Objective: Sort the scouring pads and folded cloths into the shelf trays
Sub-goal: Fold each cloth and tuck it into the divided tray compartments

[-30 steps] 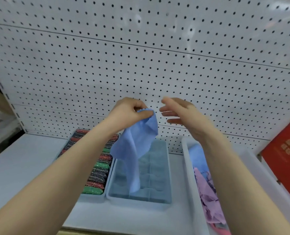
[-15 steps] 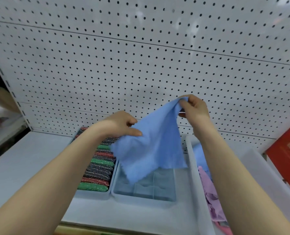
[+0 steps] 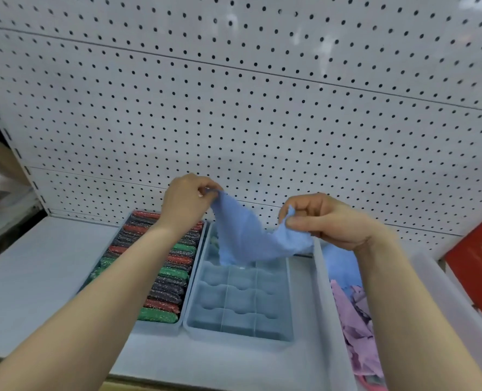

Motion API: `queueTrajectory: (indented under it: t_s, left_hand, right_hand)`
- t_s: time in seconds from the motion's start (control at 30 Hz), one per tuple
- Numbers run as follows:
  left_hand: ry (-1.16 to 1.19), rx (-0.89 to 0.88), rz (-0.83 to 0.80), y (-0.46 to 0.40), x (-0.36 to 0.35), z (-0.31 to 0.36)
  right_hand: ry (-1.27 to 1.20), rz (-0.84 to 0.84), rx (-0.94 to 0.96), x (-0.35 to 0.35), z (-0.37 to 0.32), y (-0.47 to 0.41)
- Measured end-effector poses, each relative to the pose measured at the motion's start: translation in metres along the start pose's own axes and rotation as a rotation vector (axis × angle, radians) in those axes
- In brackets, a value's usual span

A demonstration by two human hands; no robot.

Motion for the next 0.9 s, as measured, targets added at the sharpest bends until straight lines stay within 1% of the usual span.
queueTrajectory:
  t_s: [0.03, 0.07, 0.1, 0.17, 0.2, 0.23, 0.27, 0.3, 0.37, 0.47, 0.53, 0.6, 0.67, 0.7, 0.73, 0.8, 0.83, 0.9]
  left_hand:
    - [0.046, -0.011, -0.015, -0.002, -0.003, 0.003]
    - [0.105, 0.004, -0.04, -0.005, -0.005, 0.005]
    - [0.175, 0.047, -0.068, -0.007, -0.006, 0.004]
    - [0.331, 0.17, -0.103, -0.009, -0.005, -0.002]
    - [0.378, 0.222, -0.093, -0.01, -0.003, -0.006]
    - [0.404, 0.262, -0.075, -0.009, -0.001, -0.009]
    - [0.425, 0.293, -0.065, -0.008, 0.0, -0.01]
    - [0.449, 0.318, -0.065, -0.006, -0.001, -0.009]
    - [0.522, 0.356, -0.085, -0.002, -0.007, 0.002]
    - [0.637, 0.356, -0.11, 0.003, -0.02, 0.032]
    - [0.652, 0.333, -0.098, 0.003, -0.027, 0.051]
    - [0.669, 0.304, -0.088, 0.003, -0.03, 0.067]
    - [0.702, 0.291, -0.076, 0.002, -0.03, 0.075]
    - [0.705, 0.29, -0.072, 0.002, -0.03, 0.075]
    - [0.707, 0.293, -0.067, 0.003, -0.029, 0.075]
    - [0.682, 0.303, -0.041, 0.003, -0.027, 0.073]
    - [0.645, 0.299, -0.032, 0.004, -0.026, 0.072]
    - [0.649, 0.296, -0.048, 0.009, -0.024, 0.073]
  right_hand:
    - [0.006, 0.042, -0.007, 0.0, 0.003, -0.002]
    - [-0.03, 0.141, 0.0, 0.003, 0.005, -0.005]
    - [-0.098, 0.299, 0.008, 0.008, 0.007, -0.008]
    - [-0.209, 0.712, 0.017, 0.025, 0.012, -0.008]
    - [-0.199, 0.91, 0.007, 0.034, 0.015, -0.006]
    - [-0.158, 1.061, -0.009, 0.042, 0.02, -0.003]
    - [-0.114, 1.153, -0.019, 0.046, 0.024, -0.002]
    - [-0.08, 1.196, -0.015, 0.045, 0.027, -0.002]
    - [-0.058, 1.18, 0.025, 0.035, 0.029, -0.008]
    - [-0.054, 1.042, 0.124, 0.009, 0.024, -0.021]
    - [-0.019, 0.96, 0.176, -0.007, 0.018, -0.031]
    - [0.04, 0.911, 0.212, -0.02, 0.012, -0.039]
    - [0.157, 0.881, 0.24, -0.03, 0.007, -0.043]
    - [0.204, 0.869, 0.251, -0.033, 0.006, -0.044]
    - [0.201, 0.846, 0.257, -0.035, 0.006, -0.045]
    - [0.138, 0.76, 0.24, -0.039, 0.008, -0.045]
    - [0.144, 0.742, 0.224, -0.04, 0.01, -0.045]
    - [0.223, 0.773, 0.222, -0.04, 0.012, -0.045]
Point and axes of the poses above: each hand's wrist, its own y-axis away from the middle knuckle, its own x-axis out of the back of the hand, z = x × y, the point moved 2 cm from there along -y, towards the middle knuckle, and after that the axes turned 1 degree about x, right-handed, at the moved point
